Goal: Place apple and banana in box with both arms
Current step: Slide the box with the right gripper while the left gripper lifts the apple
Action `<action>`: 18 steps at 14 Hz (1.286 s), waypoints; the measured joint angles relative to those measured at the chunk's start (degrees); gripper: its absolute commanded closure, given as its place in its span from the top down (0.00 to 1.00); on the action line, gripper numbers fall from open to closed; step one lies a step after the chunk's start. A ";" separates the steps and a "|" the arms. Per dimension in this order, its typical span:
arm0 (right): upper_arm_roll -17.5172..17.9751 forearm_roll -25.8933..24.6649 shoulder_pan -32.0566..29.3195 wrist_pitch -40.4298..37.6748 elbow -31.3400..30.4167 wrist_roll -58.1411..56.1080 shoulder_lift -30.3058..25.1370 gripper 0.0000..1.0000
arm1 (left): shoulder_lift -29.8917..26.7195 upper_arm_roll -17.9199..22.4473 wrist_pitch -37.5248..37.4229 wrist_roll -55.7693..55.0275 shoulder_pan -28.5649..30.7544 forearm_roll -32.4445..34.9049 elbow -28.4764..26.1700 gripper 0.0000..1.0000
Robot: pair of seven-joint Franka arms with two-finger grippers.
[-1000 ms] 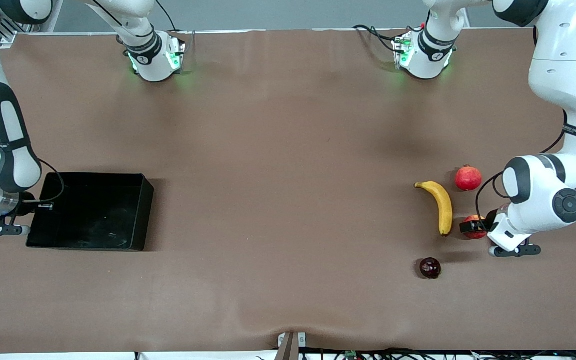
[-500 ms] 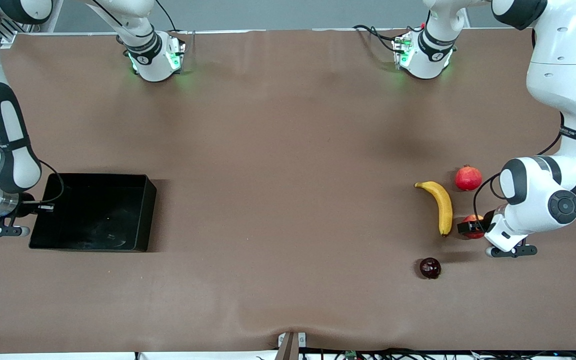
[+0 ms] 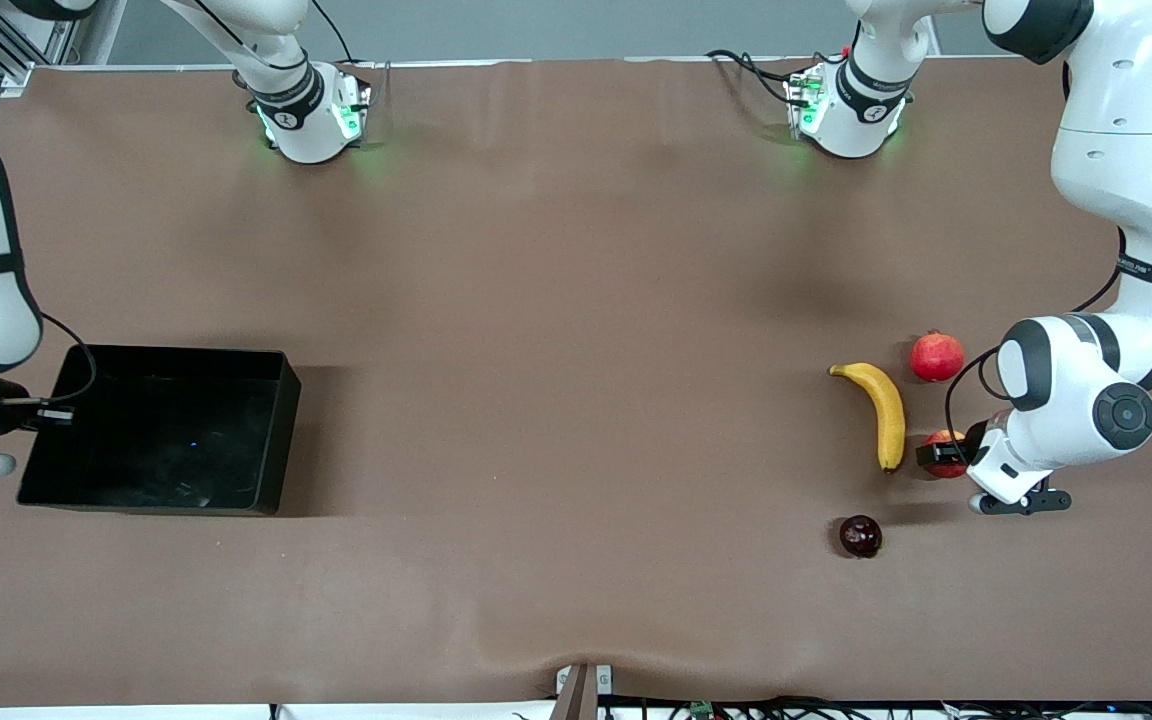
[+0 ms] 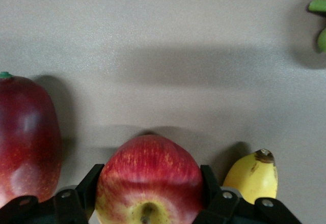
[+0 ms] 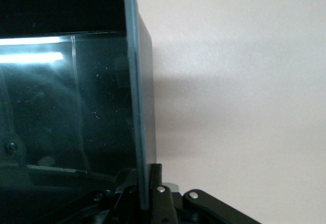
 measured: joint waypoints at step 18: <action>1.76 9.06 13.91 -13.47 0.05 7.94 -8.86 0.00 | -17.80 -4.58 -18.73 -7.58 -0.04 0.00 2.16 0.00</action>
